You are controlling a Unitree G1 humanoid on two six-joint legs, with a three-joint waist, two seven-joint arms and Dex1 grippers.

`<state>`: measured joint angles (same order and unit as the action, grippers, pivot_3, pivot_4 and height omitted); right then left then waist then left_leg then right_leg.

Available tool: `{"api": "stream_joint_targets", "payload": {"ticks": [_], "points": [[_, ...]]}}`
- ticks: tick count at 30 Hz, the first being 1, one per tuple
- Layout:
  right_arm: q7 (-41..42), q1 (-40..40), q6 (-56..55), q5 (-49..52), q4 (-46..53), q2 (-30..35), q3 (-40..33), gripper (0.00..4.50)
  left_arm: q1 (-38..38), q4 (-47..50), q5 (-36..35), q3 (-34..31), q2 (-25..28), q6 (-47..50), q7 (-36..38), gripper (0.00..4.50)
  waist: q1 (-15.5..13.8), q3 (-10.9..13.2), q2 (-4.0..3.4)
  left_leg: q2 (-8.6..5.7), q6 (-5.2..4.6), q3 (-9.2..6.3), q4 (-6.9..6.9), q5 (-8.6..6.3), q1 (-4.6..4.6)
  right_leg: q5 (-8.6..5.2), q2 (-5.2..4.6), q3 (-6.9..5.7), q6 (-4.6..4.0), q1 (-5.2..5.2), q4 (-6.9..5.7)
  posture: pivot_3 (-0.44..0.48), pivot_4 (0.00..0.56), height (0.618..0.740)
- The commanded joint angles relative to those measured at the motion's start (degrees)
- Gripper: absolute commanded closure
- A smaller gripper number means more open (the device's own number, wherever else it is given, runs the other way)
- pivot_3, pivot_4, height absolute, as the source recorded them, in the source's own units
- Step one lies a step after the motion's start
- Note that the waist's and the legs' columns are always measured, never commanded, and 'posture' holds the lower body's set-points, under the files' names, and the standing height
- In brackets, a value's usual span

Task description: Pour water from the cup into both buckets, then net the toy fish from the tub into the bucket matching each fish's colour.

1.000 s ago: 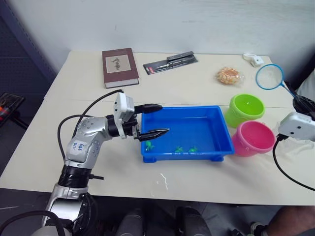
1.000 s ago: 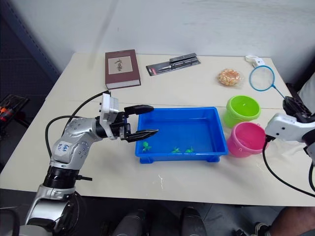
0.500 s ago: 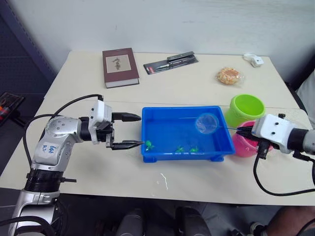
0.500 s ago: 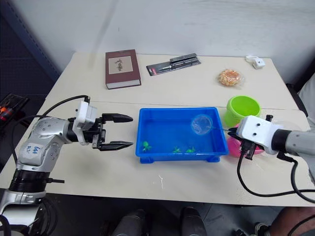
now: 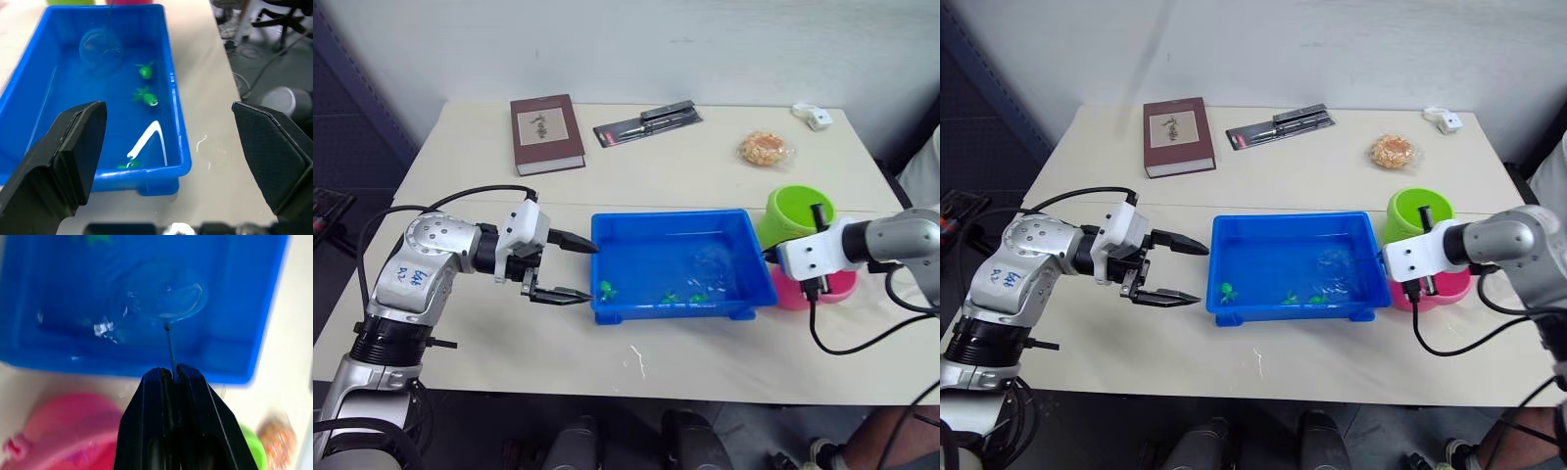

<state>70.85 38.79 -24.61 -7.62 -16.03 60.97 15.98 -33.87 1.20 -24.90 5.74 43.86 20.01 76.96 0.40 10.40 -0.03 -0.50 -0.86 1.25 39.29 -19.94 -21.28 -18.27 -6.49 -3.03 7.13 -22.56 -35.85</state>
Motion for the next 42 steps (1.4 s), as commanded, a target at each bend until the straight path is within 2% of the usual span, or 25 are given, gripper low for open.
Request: {"api": "stream_joint_targets", "payload": {"ticks": [1, 10, 20, 26, 31, 36, 42], "points": [[6.4, 2.4, -3.3, 2.4, -1.9, -0.4, 0.9, 4.50, -1.4, 0.2, 0.2, -0.4, 0.5, 0.1, 0.9, 0.11, 0.0, 0.0, 0.00, 0.01, 0.00, 0.00, 0.01, 0.00, -0.01, 0.00, 0.00, -0.01, 0.00, 0.00, 0.00, 0.000, 0.150, 0.738], [15.0, 3.4, -2.5, 8.0, -2.3, -2.4, 0.5, 4.50, 1.4, 2.8, -0.6, -2.0, 0.8, 1.4, -0.5, 0.11, -0.1, 0.0, -0.01, 0.02, 0.01, -0.06, 0.09, 0.00, -0.02, 0.00, -0.02, -0.03, 0.00, 0.02, -0.03, 0.000, 0.150, 0.738], [15.7, 3.0, 13.4, 14.5, -1.4, -2.2, -4.6, 4.50, 3.1, 2.9, 0.0, -2.7, 0.7, 0.6, -1.8, 0.11, -0.2, 0.0, -0.01, 0.03, 0.02, -0.12, 0.14, -0.01, -0.04, 0.00, -0.03, -0.09, 0.00, 0.04, -0.04, 0.000, 0.150, 0.738], [17.2, -0.7, 21.8, 21.0, -0.8, 0.9, -11.6, 4.50, 3.1, 3.2, -1.2, -3.9, 0.5, 0.6, -2.0, 0.11, -0.4, 0.0, -0.02, 0.02, 0.02, -0.14, 0.16, -0.01, -0.08, 0.00, -0.05, -0.12, 0.00, 0.04, -0.03, 0.000, 0.150, 0.738], [14.1, -5.9, 26.5, 24.2, 2.6, 2.3, -17.8, 4.50, 2.1, 2.8, -2.5, -5.2, -2.0, 1.1, -4.0, 0.11, -0.3, 0.0, -0.02, 0.02, 0.02, -0.14, 0.19, -0.02, -0.09, 0.00, -0.04, -0.13, 0.00, 0.04, -0.07, 0.000, 0.150, 0.738], [8.0, -14.1, 34.2, 27.4, 10.2, 2.3, -24.9, 4.50, 1.2, 3.5, -4.3, -6.1, -5.3, 3.0, -7.2, 0.11, -0.4, 0.0, -0.01, 0.03, 0.02, -0.15, 0.24, -0.02, -0.11, 0.00, -0.05, -0.13, 0.00, 0.05, -0.10, 0.000, 0.150, 0.738], [-3.2, -25.2, 44.4, 32.0, 20.4, -0.2, -39.3, 4.50, -1.8, 3.6, -5.8, -6.7, -11.6, 5.4, -13.5, 0.11, -1.5, 0.0, -0.02, 0.02, 0.03, -0.25, 0.36, -0.04, -0.17, 0.01, -0.05, -0.20, 0.01, 0.09, -0.12, 0.000, 0.150, 0.738]]}}
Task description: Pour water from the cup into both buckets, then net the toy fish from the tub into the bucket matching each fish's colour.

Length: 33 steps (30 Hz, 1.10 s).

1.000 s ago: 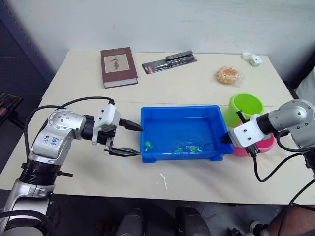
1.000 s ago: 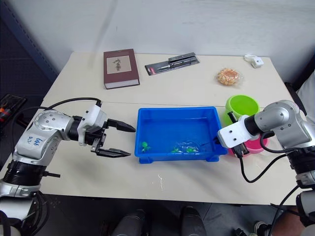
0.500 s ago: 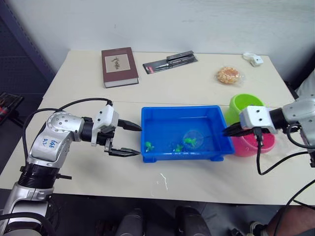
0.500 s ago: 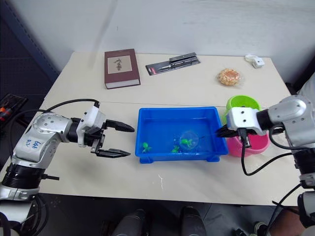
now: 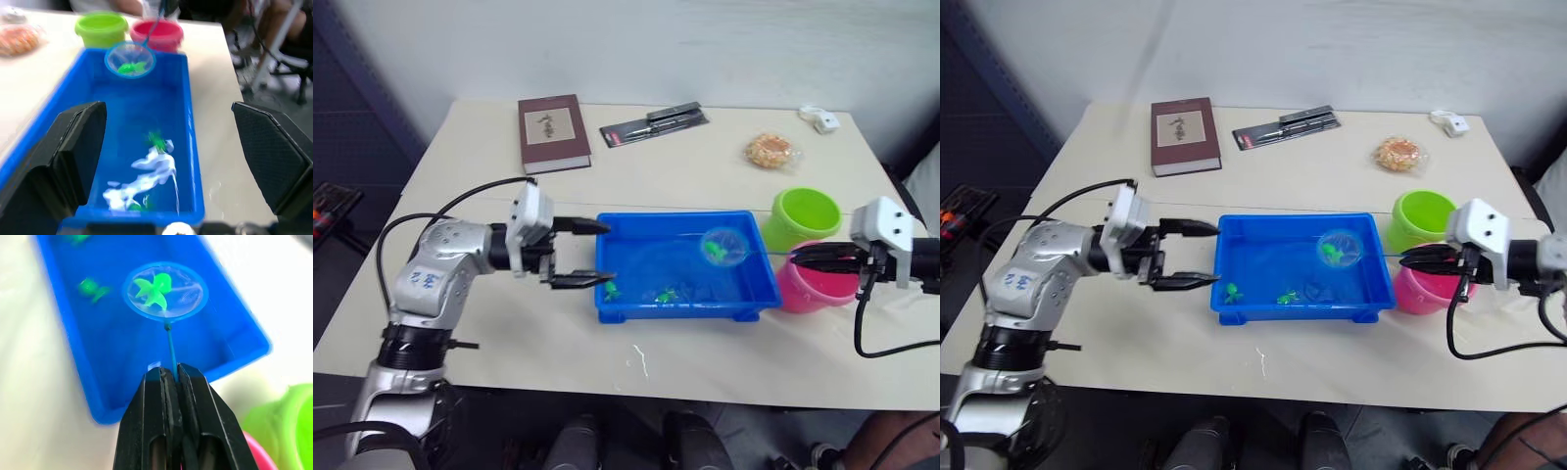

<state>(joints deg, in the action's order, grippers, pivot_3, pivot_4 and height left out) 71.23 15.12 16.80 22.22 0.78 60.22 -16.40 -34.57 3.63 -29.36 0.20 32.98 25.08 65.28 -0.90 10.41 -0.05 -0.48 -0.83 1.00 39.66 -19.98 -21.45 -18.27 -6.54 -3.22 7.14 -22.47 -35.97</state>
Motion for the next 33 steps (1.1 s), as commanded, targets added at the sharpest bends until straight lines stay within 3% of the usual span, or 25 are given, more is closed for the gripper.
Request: {"api": "stream_joint_targets", "payload": {"ticks": [1, 6, 10, 19, 29, 33], "points": [[-4.6, -2.3, 3.1, 1.9, 3.9, 0.6, -8.3, 4.50, -1.3, 1.0, -1.2, -1.1, -1.2, 0.3, -2.2, 0.11, -0.3, 0.0, 0.00, -0.02, 0.00, 0.00, 0.00, 0.00, 0.00, 0.00, 0.00, 0.00, 0.00, 0.00, -0.01, 0.000, 0.150, 0.738], [-11.1, -4.8, -0.2, -1.3, 1.7, 0.1, -15.6, 4.50, -3.2, -1.1, 0.1, -0.9, -3.7, -0.2, -5.5, 0.11, -0.4, 0.0, 0.00, -0.02, 0.00, 0.02, -0.01, 0.00, 0.01, 0.00, 0.02, 0.01, 0.00, 0.00, 0.00, 0.000, 0.150, 0.738], [-23.6, -6.7, -14.1, -13.4, -9.8, 0.4, -17.7, 4.50, -6.2, -4.1, 2.4, -0.5, -9.0, -2.2, -11.8, 0.11, -0.8, 0.0, 0.04, -0.09, -0.02, 0.01, 0.03, 0.00, 0.01, 0.01, 0.00, 0.00, 0.03, 0.05, 0.01, 0.000, 0.150, 0.738], [-39.5, -7.3, -38.3, -32.1, -22.9, 3.9, -7.7, 4.50, -6.5, -3.8, 2.2, 0.6, -10.0, -1.1, -11.8, 0.11, 1.0, 0.0, -0.01, -0.03, -0.01, 0.30, -0.15, 0.00, 0.18, 0.02, 0.05, 0.23, 0.05, -0.02, -0.01, 0.000, 0.150, 0.738], [-51.7, -6.5, -47.2, -42.4, -27.3, 5.0, -0.8, 4.50, -5.6, -2.9, 2.4, 1.3, -10.0, -0.7, -11.3, 0.11, 0.8, 0.0, -0.01, -0.01, -0.01, 0.30, -0.14, 0.01, 0.19, 0.02, 0.05, 0.28, 0.05, -0.01, 0.01, 0.000, 0.150, 0.738], [-61.1, -6.9, -48.0, -52.3, -26.7, 7.5, 2.1, 4.50, -5.5, -3.0, 2.4, 1.5, -10.2, -0.9, -11.0, 0.11, 1.0, 0.0, -0.02, -0.02, -0.01, 0.31, -0.14, 0.00, 0.17, 0.02, 0.05, 0.29, 0.05, -0.02, 0.02, 0.000, 0.150, 0.738]]}}
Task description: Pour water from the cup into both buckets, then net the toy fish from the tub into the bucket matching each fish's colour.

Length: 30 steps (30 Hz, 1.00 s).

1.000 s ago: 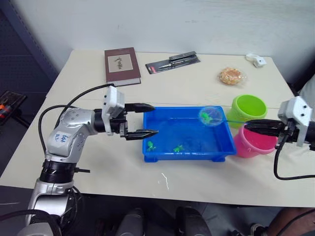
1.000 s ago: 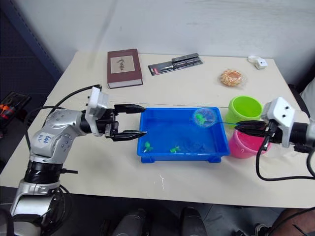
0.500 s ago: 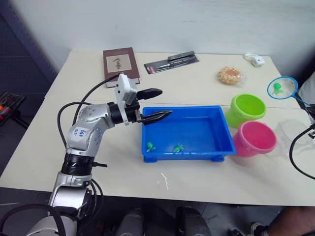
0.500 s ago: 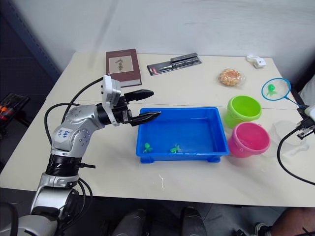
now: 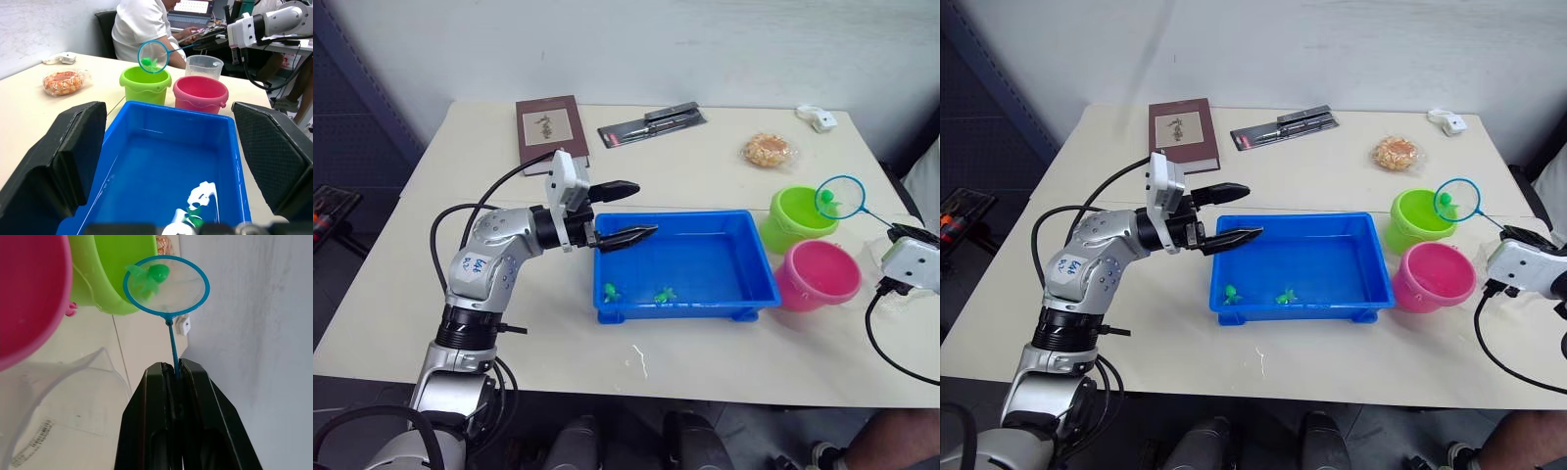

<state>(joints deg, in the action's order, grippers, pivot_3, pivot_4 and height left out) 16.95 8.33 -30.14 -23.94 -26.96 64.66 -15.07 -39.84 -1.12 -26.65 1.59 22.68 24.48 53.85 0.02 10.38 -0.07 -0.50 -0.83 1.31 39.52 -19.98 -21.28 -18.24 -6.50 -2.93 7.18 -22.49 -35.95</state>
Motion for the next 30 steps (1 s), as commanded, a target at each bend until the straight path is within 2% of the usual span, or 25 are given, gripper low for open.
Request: {"api": "stream_joint_targets", "payload": {"ticks": [1, 3, 9, 12, 24, 27, 30], "points": [[-7.7, 0.0, -1.7, -7.5, 0.8, 3.6, 1.9, 4.50, -0.3, 1.6, -0.3, 0.2, 0.0, -0.4, 0.4, 0.11, 0.1, 0.0, 0.00, 0.01, 0.00, 0.00, 0.00, 0.00, 0.00, 0.00, 0.01, 0.00, 0.00, -0.01, 0.00, 0.000, 0.150, 0.738], [-11.3, 0.0, -1.8, -11.3, 1.2, 4.8, 3.6, 4.50, -0.3, 1.5, -0.4, 0.4, -0.1, -0.5, 0.7, 0.11, 0.1, 0.0, 0.00, 0.01, 0.00, 0.00, -0.01, 0.00, 0.01, 0.00, 0.02, 0.00, 0.00, -0.01, 0.00, 0.000, 0.150, 0.738], [-14.4, 1.0, -4.5, -14.7, 1.5, 6.7, 8.1, 4.50, -0.3, 1.2, -0.4, 0.7, -0.2, -1.0, 1.5, 0.11, 0.1, 0.0, 0.00, 0.02, 0.01, 0.02, -0.01, 0.00, 0.01, 0.00, 0.03, 0.01, 0.00, 0.00, 0.00, 0.000, 0.150, 0.738], [-19.3, 2.0, -2.4, -18.4, 2.5, 7.1, 8.4, 4.50, -0.3, 1.2, -0.4, 0.8, -0.4, -1.0, 1.7, 0.11, 0.1, 0.0, 0.00, 0.01, 0.00, 0.02, -0.01, 0.00, 0.00, 0.00, 0.01, 0.01, 0.00, 0.00, 0.00, 0.000, 0.150, 0.738], [-20.9, 5.2, -1.3, -19.5, 0.4, 9.1, 10.2, 4.50, -0.6, 0.6, -0.2, 1.1, -1.6, -1.3, 1.7, 0.11, 0.1, 0.0, 0.00, 0.02, 0.01, 0.01, -0.02, 0.00, 0.00, 0.00, 0.04, 0.00, 0.00, 0.00, 0.01, 0.000, 0.150, 0.738], [-19.9, 4.2, -4.3, -18.2, 2.3, 8.8, 11.1, 4.50, -0.5, 0.6, -0.2, 1.1, -1.9, -1.4, 1.4, 0.11, 0.1, 0.0, 0.00, 0.02, 0.01, 0.02, -0.02, 0.00, 0.00, 0.00, 0.03, 0.00, 0.00, 0.00, 0.01, 0.000, 0.150, 0.738], [-20.7, 4.3, -1.8, -18.3, -1.0, 9.6, 10.4, 4.50, -0.4, 0.8, -0.2, 1.0, -2.0, -1.4, 1.3, 0.11, 0.1, 0.0, 0.00, 0.02, 0.01, 0.01, -0.02, 0.00, 0.00, 0.00, 0.03, 0.00, 0.00, 0.00, 0.01, 0.000, 0.150, 0.738]]}}
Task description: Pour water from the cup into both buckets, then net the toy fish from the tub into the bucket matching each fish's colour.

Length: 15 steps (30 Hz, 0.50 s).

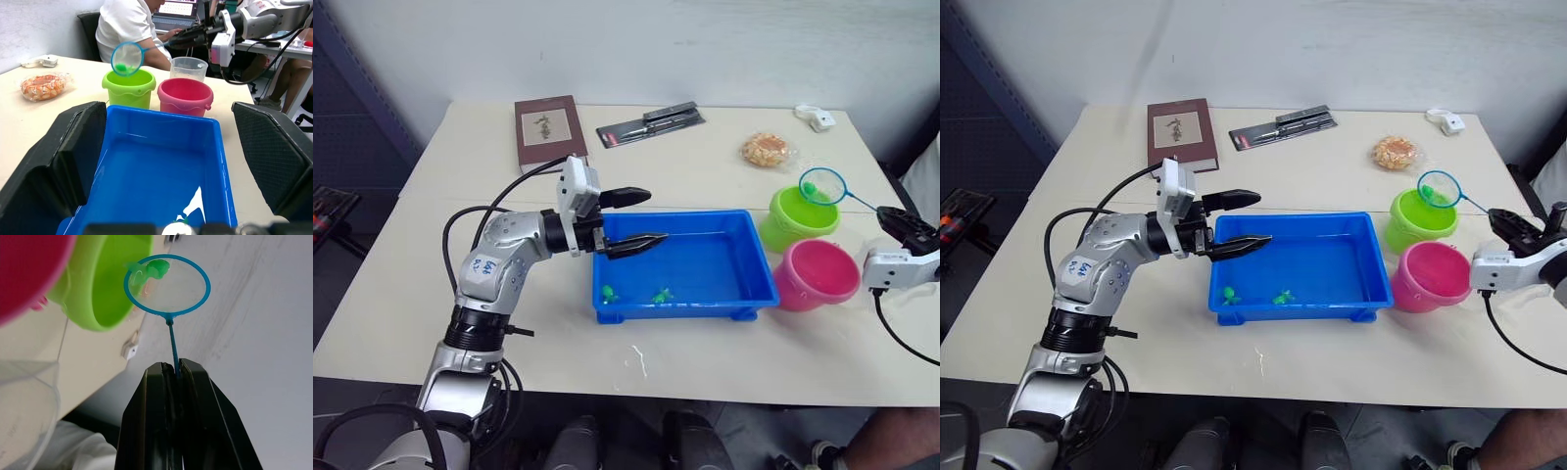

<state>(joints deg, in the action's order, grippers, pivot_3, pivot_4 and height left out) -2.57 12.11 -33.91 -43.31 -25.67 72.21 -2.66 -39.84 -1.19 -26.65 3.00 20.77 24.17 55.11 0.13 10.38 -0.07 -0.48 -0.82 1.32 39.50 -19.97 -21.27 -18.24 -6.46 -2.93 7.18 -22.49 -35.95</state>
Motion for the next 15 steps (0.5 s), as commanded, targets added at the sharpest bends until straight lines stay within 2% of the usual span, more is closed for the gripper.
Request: {"api": "stream_joint_targets", "payload": {"ticks": [1, 9, 12, 13, 15], "points": [[-1.7, 0.8, 3.0, 0.9, -3.3, 2.4, -2.3, 4.50, -0.3, 0.9, -0.3, -0.5, 0.0, -1.1, 0.0, 0.11, -0.1, 0.0, 0.00, -0.01, 0.00, 0.01, 0.00, 0.00, 0.00, 0.00, -0.01, 0.00, 0.00, 0.00, 0.00, 0.000, 0.150, 0.738], [-2.1, -0.6, 2.5, 4.0, -2.1, 2.6, -3.4, 4.50, 0.2, 1.2, -0.4, -0.5, 0.2, -1.0, 0.1, 0.11, 0.1, 0.0, -0.01, 0.02, 0.00, 0.02, -0.01, 0.00, 0.01, 0.00, 0.01, 0.02, 0.00, 0.00, 0.00, 0.000, 0.150, 0.738], [1.1, -1.5, -0.7, 11.7, -0.4, 1.4, -5.6, 4.50, 0.5, 1.1, -0.2, -0.9, 1.0, -1.5, 0.7, 0.11, 0.1, 0.0, -0.01, 0.02, 0.00, 0.02, -0.02, 0.00, 0.01, 0.00, 0.02, 0.01, 0.00, 0.00, 0.01, 0.000, 0.150, 0.738], [4.5, -0.9, -1.0, 16.8, 0.7, 0.7, -6.6, 4.50, 0.7, 1.0, -0.2, -1.4, 1.8, -1.9, 1.2, 0.11, 0.1, 0.0, -0.01, 0.02, 0.00, 0.02, -0.02, 0.00, 0.01, 0.00, 0.01, 0.01, 0.00, 0.00, 0.02, 0.000, 0.150, 0.738], [17.3, 0.3, 1.0, 32.8, 5.0, -0.8, -7.4, 4.50, 1.6, 1.2, -1.1, -3.0, 4.5, -2.7, 3.7, 0.11, 0.4, 0.0, 0.00, 0.04, 0.00, 0.02, -0.02, 0.00, 0.02, 0.00, 0.04, 0.01, 0.00, 0.00, 0.04, 0.000, 0.150, 0.738]]}}
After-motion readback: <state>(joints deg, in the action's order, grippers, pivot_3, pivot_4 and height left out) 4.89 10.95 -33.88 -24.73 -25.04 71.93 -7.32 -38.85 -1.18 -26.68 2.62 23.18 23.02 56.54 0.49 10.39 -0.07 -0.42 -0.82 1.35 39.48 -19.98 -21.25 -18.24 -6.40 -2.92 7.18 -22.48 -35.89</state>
